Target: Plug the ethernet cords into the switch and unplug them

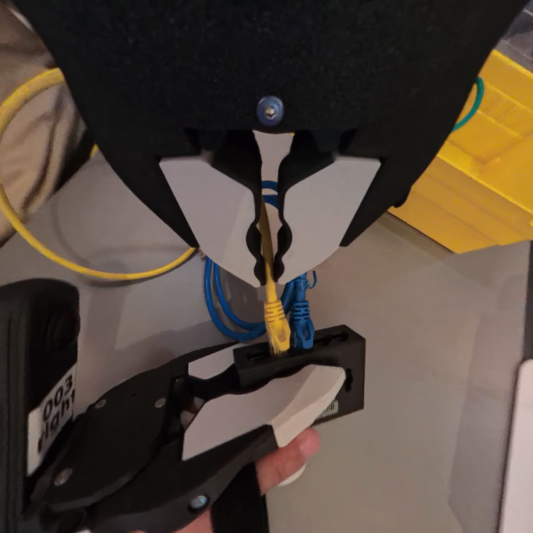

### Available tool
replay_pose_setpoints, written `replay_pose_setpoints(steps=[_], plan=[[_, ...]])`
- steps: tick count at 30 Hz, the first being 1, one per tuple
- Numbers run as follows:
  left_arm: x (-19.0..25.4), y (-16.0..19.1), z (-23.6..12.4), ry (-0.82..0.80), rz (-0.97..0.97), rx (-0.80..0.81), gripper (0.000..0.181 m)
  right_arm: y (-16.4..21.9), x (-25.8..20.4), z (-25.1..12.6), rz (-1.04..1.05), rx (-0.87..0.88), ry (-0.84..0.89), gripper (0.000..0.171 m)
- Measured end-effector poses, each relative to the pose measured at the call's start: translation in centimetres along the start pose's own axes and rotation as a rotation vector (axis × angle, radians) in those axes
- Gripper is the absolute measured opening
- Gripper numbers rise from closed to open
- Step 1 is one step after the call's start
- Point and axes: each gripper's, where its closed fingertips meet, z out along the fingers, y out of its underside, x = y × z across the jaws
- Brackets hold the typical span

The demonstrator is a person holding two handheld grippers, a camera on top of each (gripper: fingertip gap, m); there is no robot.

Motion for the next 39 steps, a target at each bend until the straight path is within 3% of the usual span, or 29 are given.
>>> replay_pose_setpoints(steps=[8,22,39], plan=[[1.0,-1.2,-1.3,0.030,-0.034,0.259,0.005,-1.4,0.3,-0.7,0.103,0.102,-0.031,0.029],[1.0,-0.8,-1.0,-0.069,0.008,0.277,0.004,-2.2,-0.6,-0.9,0.140,0.126,-0.075,0.027],[0.4,-1.6,-1.2,-0.117,-0.078,0.405,0.005,-1.9,0.1,-0.7,0.138,0.138,-0.044,0.030]])
